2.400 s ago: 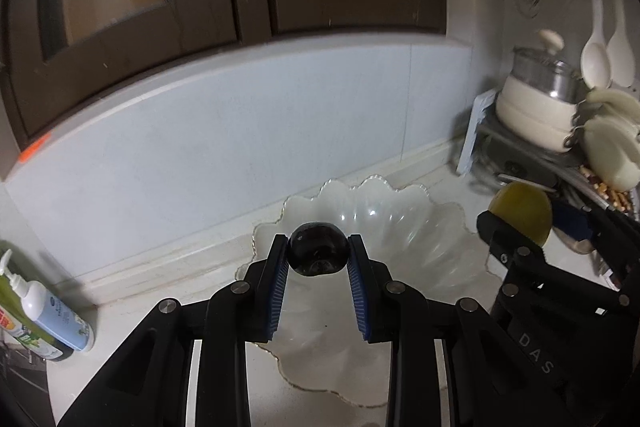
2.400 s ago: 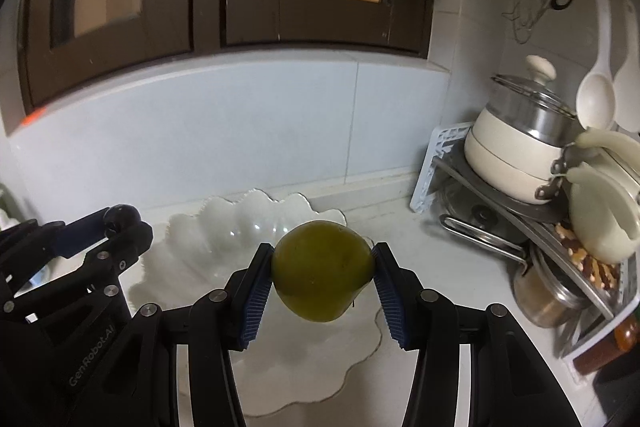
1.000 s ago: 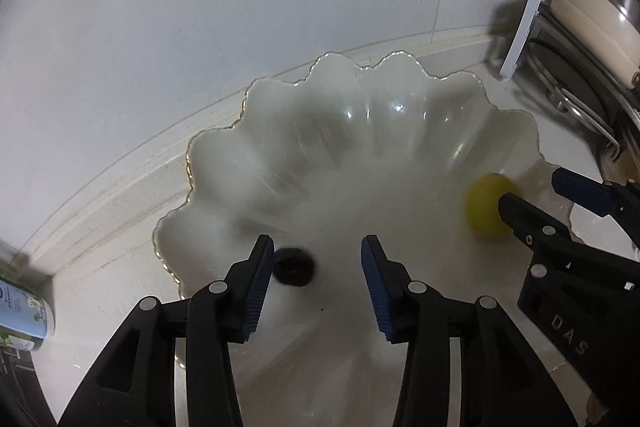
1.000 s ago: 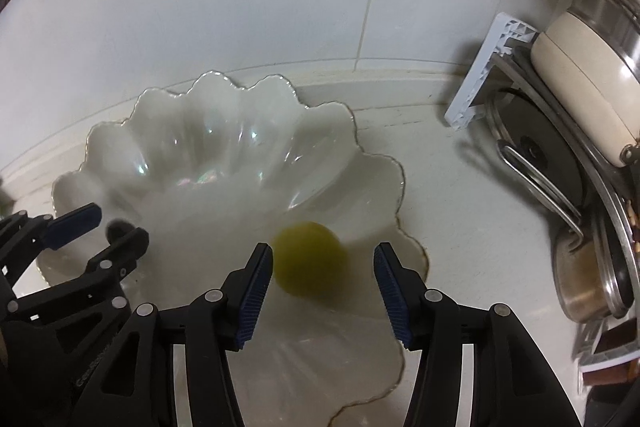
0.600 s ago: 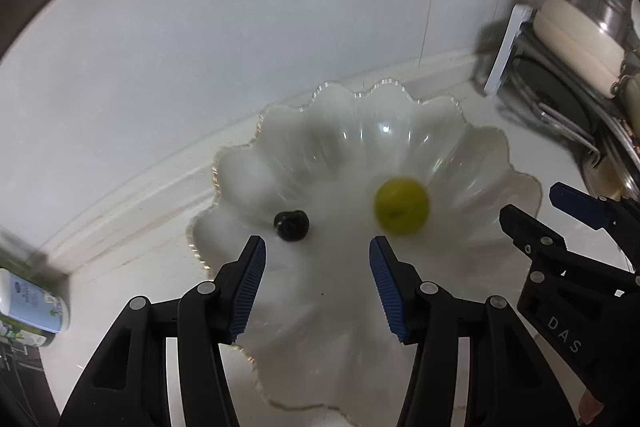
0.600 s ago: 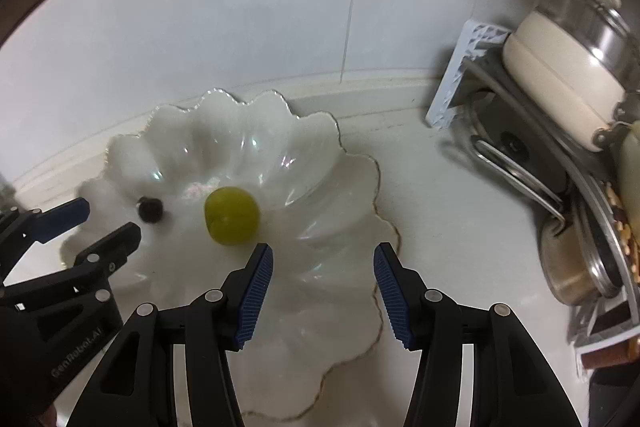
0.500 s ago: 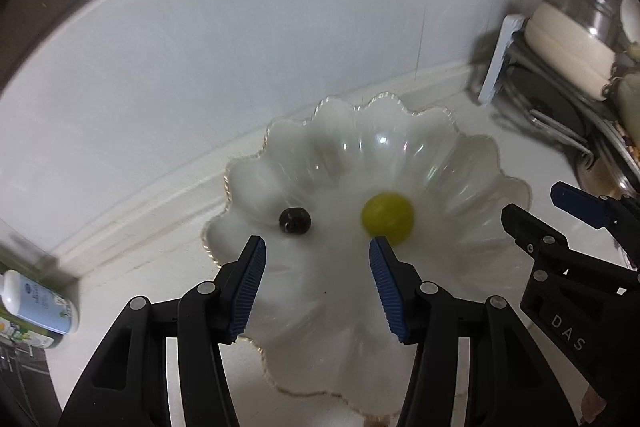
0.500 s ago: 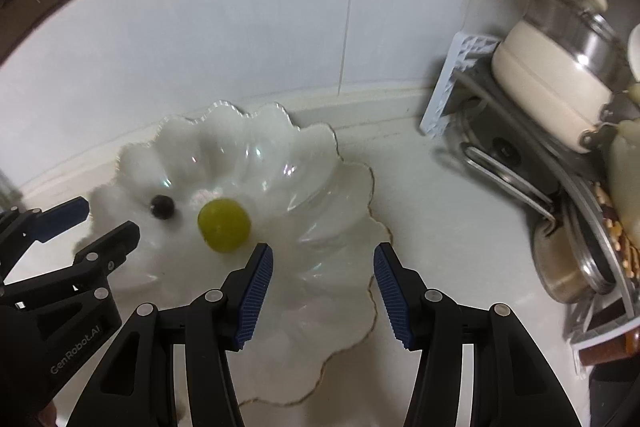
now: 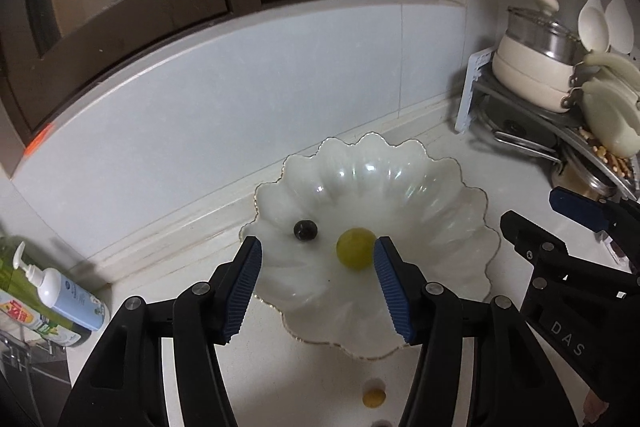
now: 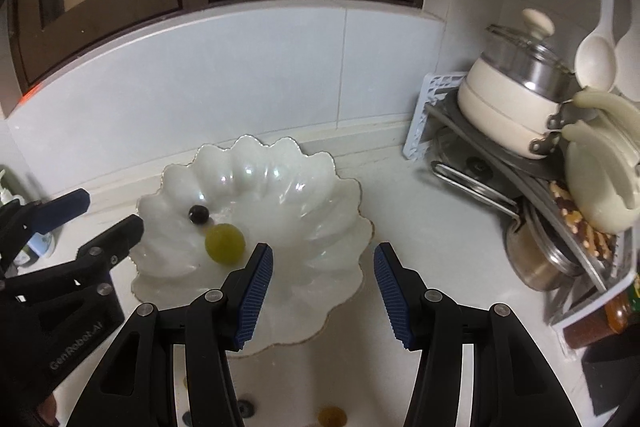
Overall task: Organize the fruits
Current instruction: 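Withdraw both tools from the bowl back toward the remaining fruits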
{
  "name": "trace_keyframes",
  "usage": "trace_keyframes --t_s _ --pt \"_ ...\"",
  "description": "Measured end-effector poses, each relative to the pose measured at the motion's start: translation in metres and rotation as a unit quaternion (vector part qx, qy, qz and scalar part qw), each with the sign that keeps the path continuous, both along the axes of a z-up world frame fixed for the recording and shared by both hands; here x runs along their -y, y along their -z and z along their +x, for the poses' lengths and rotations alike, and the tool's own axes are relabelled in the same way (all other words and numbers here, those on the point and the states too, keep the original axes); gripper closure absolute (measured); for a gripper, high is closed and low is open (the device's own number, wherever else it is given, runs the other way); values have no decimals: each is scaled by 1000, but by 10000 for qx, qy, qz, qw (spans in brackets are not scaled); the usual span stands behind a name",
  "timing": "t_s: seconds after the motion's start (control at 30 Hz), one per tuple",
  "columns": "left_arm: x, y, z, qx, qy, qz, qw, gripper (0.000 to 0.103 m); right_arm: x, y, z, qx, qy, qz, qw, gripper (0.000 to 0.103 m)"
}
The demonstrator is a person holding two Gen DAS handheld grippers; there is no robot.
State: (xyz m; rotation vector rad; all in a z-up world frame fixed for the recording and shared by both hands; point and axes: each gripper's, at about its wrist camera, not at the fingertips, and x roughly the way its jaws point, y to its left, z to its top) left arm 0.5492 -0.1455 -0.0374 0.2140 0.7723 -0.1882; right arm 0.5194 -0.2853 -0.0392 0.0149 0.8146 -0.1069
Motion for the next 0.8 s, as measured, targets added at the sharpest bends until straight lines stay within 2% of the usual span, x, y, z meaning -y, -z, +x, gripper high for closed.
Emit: trace_keyframes --t_s 0.27,0.37,0.8 --pt "-6 -13 -32 103 90 -145 9998 43 -2 -14 -31 167 87 16 9998 49" --pt "-7 -19 -44 225 106 -175 9995 43 -2 -16 -41 176 75 87 9998 43" --pt "-19 -33 -94 521 222 -294 9980 40 -6 -32 -100 542 204 84 9983 43"
